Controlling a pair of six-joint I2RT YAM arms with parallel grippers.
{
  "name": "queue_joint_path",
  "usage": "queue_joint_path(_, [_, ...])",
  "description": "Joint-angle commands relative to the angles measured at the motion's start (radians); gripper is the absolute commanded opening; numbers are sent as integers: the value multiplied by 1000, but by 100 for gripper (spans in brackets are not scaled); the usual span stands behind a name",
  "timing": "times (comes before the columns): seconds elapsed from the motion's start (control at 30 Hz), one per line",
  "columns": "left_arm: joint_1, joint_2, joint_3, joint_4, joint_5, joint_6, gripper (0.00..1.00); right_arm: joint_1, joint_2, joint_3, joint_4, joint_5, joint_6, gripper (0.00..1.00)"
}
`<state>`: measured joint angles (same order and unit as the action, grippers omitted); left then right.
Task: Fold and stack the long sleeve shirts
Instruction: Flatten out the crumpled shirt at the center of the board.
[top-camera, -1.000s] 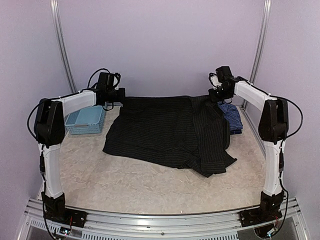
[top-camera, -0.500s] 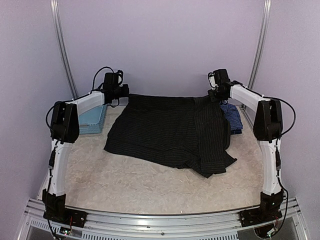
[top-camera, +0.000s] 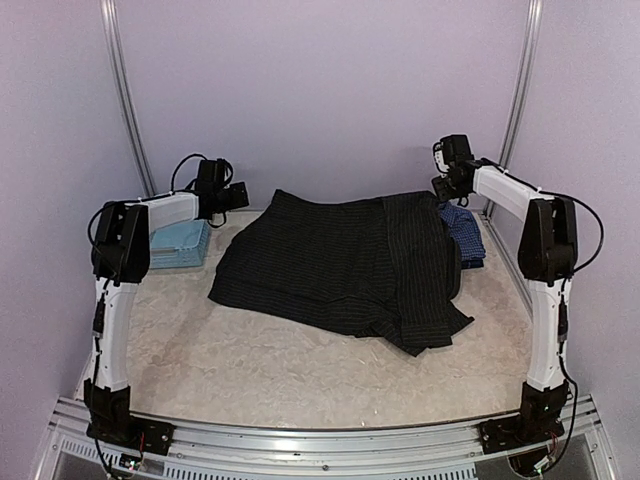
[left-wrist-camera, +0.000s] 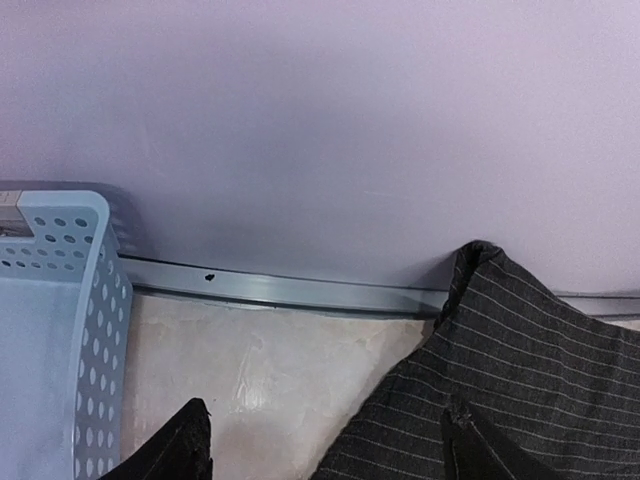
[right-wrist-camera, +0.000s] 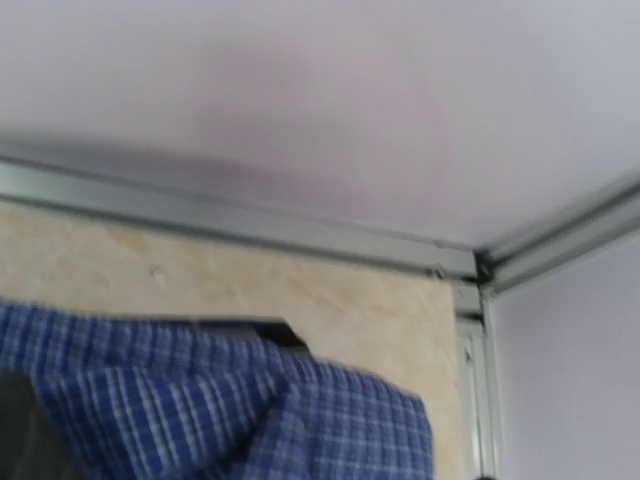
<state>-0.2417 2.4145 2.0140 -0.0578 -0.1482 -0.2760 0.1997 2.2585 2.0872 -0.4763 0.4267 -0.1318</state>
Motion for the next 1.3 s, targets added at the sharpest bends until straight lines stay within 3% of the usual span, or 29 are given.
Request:
queue_joint_path(0.0, [-2,-183,-186,50,93,-54,77,-4,-205,-142,-12,-24,51,63])
queue_joint_path(0.17, [-19,-391,-468,149,232,-106,83,6,-473,-470,43,-205,145,66])
queue_joint_path(0.37, [-97,-617,-805,254,250,-108,87,24,-723,-793,22,-396,264,71])
queue_joint_path(0.53, [-174,-742,-984,310,243,-84,89,52,-862,-1013,-25,-494,309,77])
queue_joint_path(0.87, [-260,-759,-1109,327,279,-91,97,77,-1038,-1333,39,-608,407,80])
queue_joint_path(1.07, [-312,-738,-1157,359,303,-97,97,92,-1009,-1372,42,-617,442,80])
queue_joint_path(1.27, [-340,-684,-1162,399,321,-115,97,93,-944,-1367,19,-523,473,80])
